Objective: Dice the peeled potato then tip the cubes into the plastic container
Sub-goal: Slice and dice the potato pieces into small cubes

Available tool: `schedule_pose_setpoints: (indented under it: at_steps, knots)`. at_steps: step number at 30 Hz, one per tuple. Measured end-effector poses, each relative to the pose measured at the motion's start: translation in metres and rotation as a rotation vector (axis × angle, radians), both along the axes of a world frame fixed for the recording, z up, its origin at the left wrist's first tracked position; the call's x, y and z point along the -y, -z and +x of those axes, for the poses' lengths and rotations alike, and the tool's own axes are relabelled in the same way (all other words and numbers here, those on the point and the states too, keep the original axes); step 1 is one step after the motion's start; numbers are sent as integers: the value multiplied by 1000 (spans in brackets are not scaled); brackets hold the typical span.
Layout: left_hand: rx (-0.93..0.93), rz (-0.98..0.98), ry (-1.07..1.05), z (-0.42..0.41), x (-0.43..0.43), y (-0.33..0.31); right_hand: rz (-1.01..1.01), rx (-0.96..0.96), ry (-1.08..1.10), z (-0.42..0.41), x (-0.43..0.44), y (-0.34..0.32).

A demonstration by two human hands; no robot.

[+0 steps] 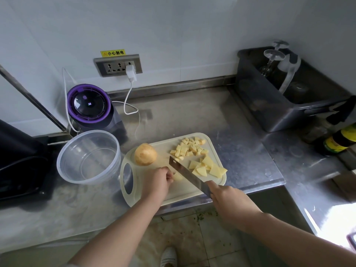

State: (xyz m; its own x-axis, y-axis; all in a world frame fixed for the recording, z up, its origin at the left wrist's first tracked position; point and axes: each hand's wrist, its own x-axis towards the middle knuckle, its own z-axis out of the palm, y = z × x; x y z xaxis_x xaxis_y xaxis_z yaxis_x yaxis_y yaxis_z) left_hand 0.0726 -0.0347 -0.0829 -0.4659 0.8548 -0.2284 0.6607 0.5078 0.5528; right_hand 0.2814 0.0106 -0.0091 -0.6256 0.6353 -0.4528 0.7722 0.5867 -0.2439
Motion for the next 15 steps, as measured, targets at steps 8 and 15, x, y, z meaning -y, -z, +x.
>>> schedule_pose_setpoints:
  at_steps: [8, 15]
  knots:
    - [-70, -111, 334, -12, -14, -15, 45, -39, 40, 7, -12, -7]
    - [-118, -168, 229, -8, -16, -14, 30, -25, 75, 3, -9, -9]
